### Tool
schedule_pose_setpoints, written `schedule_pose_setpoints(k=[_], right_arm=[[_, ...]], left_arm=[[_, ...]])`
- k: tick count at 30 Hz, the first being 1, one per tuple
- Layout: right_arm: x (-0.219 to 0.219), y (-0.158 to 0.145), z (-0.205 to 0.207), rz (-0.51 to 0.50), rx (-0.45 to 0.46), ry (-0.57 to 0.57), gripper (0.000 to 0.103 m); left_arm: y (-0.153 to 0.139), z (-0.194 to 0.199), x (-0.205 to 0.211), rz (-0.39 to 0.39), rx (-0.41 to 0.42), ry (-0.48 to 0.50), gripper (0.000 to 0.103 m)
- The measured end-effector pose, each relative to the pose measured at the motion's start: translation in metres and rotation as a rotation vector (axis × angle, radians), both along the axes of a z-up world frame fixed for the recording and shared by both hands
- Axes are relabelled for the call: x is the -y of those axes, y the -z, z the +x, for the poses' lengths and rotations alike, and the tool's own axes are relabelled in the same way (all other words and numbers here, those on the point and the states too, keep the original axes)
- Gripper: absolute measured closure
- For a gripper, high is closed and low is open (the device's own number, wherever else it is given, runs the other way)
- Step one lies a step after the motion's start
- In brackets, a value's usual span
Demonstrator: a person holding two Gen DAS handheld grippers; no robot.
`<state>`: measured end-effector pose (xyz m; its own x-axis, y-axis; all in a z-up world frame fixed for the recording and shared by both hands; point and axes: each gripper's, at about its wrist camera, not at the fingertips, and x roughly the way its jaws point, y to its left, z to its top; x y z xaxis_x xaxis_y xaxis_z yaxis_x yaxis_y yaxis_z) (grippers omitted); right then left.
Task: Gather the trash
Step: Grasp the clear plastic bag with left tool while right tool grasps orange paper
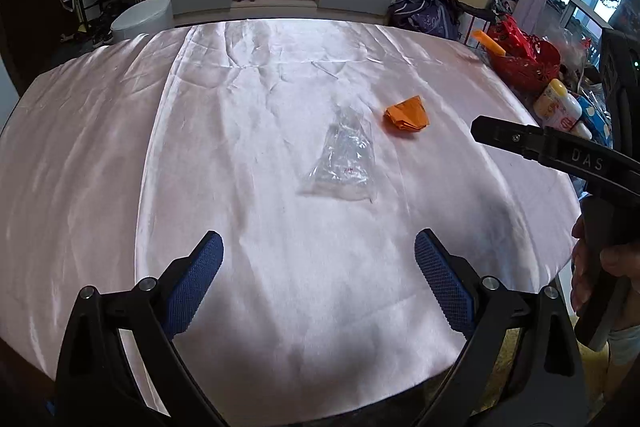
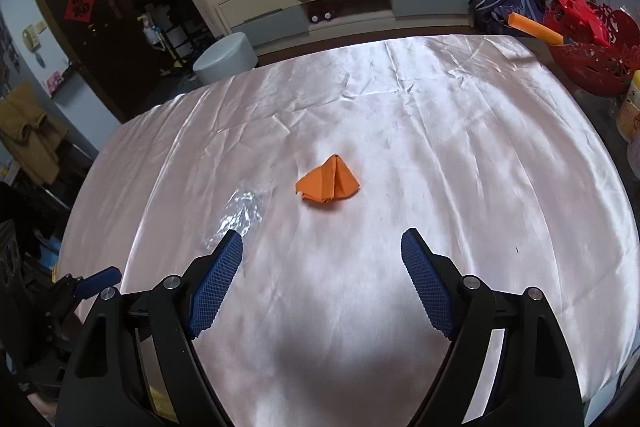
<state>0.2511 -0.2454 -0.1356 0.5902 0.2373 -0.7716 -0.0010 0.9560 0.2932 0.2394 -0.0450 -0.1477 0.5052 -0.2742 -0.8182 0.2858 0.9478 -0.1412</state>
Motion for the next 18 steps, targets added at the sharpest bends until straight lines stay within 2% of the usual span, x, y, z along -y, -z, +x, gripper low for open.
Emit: schedule_pose_setpoints(k=[6, 13, 15, 18], right_arm=[[0.001, 0.015, 0.039, -0.004, -0.019, 0.006, 0.021], [-0.009, 0.030, 0.071, -0.004, -0.048, -0.029, 0.027], [-0.010, 0.035, 0.078, -0.004, -0.060, -0.035, 0.033], [-0.012, 0.044, 0.084, -0.015, -0.076, -0.041, 0.038]], left_arm=[[0.015, 0.038, 0.014, 0.001, -0.022, 0.011, 0.012], [0.030, 0.064, 0.025, 0.009, -0.040, 0.029, 0.013], [0.034, 0.068, 0.028, 0.011, -0.046, 0.038, 0.015], [0.041, 0.075, 0.033, 0.015, -0.066, 0.049, 0.024]])
